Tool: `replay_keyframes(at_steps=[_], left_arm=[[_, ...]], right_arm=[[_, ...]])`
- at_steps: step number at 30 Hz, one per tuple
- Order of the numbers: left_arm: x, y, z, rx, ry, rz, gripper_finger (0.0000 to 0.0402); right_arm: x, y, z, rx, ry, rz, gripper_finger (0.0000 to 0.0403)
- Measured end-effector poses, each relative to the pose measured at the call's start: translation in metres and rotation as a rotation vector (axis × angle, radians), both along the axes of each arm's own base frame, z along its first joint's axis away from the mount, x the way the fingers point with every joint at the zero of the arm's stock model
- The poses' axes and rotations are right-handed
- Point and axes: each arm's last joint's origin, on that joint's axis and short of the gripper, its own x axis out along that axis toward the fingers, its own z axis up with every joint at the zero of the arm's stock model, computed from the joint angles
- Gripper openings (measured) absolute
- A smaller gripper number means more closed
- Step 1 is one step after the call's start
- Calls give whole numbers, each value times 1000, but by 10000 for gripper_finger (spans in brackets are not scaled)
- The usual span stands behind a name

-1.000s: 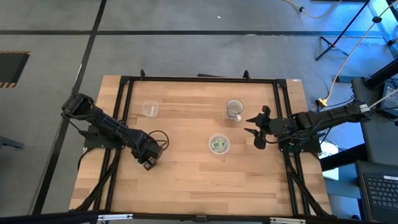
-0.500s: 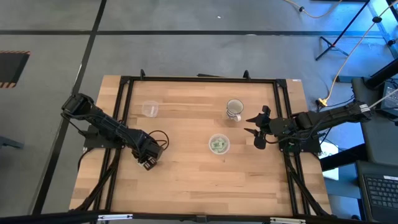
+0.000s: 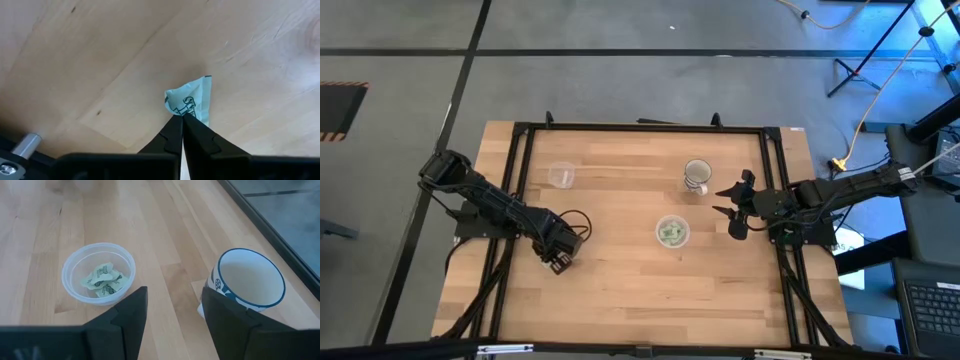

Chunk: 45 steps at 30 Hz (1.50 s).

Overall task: Pick and place Stevia / Truvia into bins
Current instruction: Put the green stevia packet into the circular transparent container

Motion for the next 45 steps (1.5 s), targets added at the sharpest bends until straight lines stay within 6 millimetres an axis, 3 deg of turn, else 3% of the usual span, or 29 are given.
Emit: replay_keyframes(at_steps=[5, 9, 17, 22, 25, 32, 36, 45], left_arm=[[3, 0, 0, -13, -29, -7, 2], [18, 4, 1, -59, -167, -32, 5], [68, 24, 18, -103, -717, -169, 3], [97, 47, 43, -18, -1119, -215, 4], [105, 59, 54, 44, -1241, -238, 2], [142, 78, 83, 242, -1329, -366, 2], [170, 85, 94, 270, -1244, -415, 3], [231, 91, 74, 278, -934, -482, 3]], right_arm=[[0, 0, 0, 0, 0, 0, 192], [0, 0, 0, 0, -1, 0, 192], [0, 0, 0, 0, -1, 0, 192], [0, 0, 0, 0, -1, 0, 192], [0, 0, 0, 0, -1, 0, 192], [1, 0, 1, 4, -19, 0, 192], [2, 0, 3, 8, -33, 0, 192], [2, 0, 3, 8, -33, 1, 192]])
